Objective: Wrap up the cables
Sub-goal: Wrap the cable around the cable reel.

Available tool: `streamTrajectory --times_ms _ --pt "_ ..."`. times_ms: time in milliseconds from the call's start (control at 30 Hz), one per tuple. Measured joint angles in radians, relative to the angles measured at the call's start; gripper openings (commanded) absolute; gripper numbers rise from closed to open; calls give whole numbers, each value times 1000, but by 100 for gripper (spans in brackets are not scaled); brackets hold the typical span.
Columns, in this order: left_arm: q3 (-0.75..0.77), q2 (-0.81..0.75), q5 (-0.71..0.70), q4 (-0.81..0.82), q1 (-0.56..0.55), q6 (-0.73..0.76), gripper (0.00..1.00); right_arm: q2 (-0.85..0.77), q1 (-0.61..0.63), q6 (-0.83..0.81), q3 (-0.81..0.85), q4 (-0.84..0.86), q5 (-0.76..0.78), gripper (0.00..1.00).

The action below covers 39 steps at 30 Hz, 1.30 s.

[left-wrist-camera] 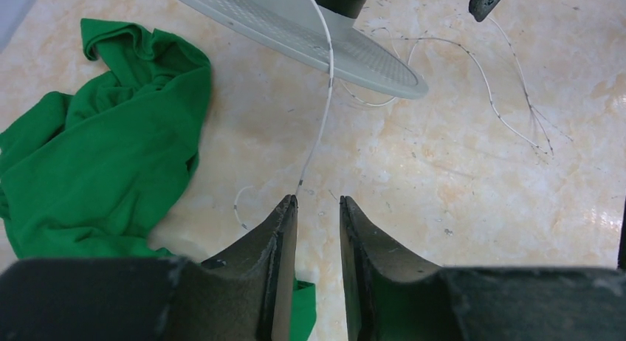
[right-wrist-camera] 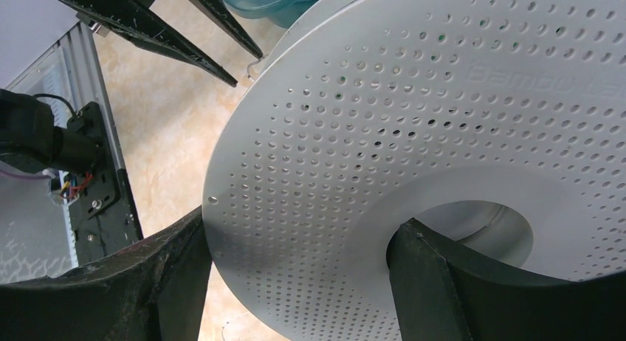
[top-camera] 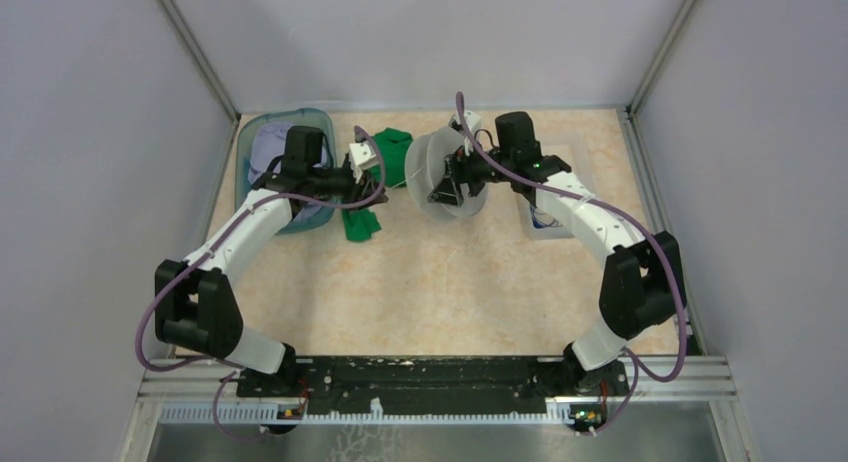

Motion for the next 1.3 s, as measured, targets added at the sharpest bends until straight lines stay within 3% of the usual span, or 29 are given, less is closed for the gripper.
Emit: streamTrajectory --times_ms 200,667,967,1300 --pt "-12 0 -2 26 -2 19 48 0 0 8 0 0 -9 0" --pt "-50 -20 -19 39 -2 201 57 18 -1 14 11 -9 -22 0" --pt "10 -45 -42 -169 -2 456 59 18 -5 1 11 -26 -25 0" --pt "27 -32 -45 -179 -2 560 54 18 -6 -3 11 -32 -49 0"
